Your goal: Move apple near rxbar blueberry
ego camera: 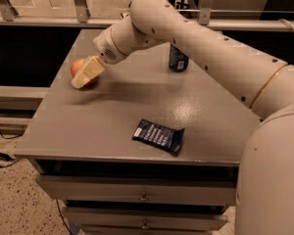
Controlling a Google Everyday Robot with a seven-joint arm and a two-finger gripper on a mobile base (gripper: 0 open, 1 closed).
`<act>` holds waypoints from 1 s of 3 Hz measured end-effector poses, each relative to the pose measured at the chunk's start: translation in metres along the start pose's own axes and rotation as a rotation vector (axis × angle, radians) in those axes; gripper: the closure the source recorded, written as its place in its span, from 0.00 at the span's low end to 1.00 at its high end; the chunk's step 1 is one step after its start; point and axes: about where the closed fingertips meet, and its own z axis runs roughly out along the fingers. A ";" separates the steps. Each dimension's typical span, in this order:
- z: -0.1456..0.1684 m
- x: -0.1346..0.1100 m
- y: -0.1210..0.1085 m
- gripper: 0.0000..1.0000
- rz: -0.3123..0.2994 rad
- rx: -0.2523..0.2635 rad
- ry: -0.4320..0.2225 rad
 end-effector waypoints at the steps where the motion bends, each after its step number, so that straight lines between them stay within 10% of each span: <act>1: 0.009 0.002 0.004 0.16 -0.006 -0.008 0.000; 3: 0.005 0.014 0.006 0.70 0.010 0.009 0.004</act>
Offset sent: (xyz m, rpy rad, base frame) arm -0.0013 0.0002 -0.0140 0.0043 -0.0049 -0.0143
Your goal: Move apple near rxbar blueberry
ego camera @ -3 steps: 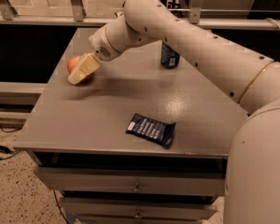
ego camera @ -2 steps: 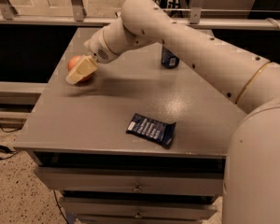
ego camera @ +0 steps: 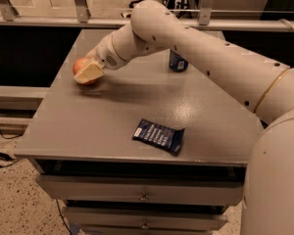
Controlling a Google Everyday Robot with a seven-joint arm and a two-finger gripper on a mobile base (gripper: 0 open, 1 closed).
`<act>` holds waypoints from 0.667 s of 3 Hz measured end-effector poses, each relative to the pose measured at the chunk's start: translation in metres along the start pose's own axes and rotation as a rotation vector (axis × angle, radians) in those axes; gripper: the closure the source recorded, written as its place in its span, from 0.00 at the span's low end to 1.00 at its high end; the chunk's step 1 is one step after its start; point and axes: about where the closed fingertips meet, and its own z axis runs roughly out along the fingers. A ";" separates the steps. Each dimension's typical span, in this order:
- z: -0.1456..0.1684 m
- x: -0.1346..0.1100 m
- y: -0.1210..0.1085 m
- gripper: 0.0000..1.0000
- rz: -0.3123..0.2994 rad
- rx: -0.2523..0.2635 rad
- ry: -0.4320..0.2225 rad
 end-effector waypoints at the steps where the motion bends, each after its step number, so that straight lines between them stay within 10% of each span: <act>1: -0.061 0.008 -0.007 0.99 0.025 0.089 -0.004; 2: -0.135 0.015 -0.011 1.00 0.048 0.190 -0.011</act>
Offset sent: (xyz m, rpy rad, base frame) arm -0.0411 -0.2052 0.1121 0.0284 -0.1259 -0.3110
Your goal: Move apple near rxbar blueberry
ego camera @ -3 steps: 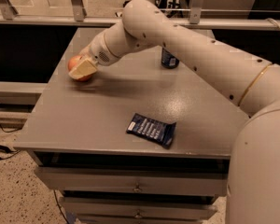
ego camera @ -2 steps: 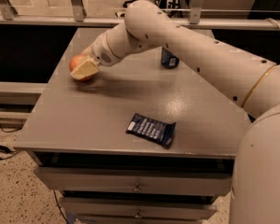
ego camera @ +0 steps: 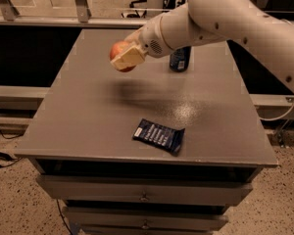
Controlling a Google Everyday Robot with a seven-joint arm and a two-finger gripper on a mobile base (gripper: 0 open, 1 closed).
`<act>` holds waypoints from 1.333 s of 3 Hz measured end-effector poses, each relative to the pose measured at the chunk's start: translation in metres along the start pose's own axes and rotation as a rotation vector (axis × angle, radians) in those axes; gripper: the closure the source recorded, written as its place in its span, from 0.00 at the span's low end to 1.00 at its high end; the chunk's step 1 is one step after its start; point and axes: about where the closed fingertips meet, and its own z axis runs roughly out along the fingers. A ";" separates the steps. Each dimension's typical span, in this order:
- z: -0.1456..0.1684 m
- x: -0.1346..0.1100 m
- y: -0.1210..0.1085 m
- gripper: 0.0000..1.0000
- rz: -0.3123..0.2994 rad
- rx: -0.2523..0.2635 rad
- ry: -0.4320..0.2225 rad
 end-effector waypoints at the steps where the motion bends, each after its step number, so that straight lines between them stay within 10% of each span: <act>1: -0.072 0.030 0.012 1.00 0.048 0.038 0.111; 4: -0.119 0.102 0.081 1.00 0.124 0.036 0.320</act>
Offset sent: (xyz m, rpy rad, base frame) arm -0.1262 -0.1347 -0.0055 -0.2363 0.2108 -0.1131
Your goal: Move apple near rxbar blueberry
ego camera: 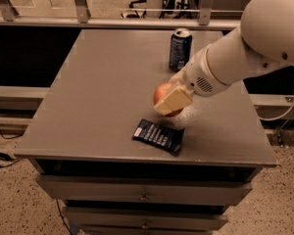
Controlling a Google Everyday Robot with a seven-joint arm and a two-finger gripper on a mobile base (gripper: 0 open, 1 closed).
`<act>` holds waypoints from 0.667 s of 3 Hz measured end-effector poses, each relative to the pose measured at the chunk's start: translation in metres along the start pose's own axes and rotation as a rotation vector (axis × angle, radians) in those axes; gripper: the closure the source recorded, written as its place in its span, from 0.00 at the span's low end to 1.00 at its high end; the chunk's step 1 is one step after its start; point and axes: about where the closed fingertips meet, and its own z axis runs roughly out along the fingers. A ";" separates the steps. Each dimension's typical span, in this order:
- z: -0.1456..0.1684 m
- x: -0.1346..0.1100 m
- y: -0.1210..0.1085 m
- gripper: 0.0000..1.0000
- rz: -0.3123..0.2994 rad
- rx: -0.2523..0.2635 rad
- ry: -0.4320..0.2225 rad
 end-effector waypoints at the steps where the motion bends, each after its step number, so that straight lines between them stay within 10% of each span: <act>1: 0.008 0.011 0.000 1.00 0.013 0.066 0.012; 2: 0.006 0.020 -0.008 1.00 0.022 0.143 0.016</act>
Offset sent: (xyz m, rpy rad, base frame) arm 0.0104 -0.0339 -0.0214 -0.0806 -0.1334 -0.1902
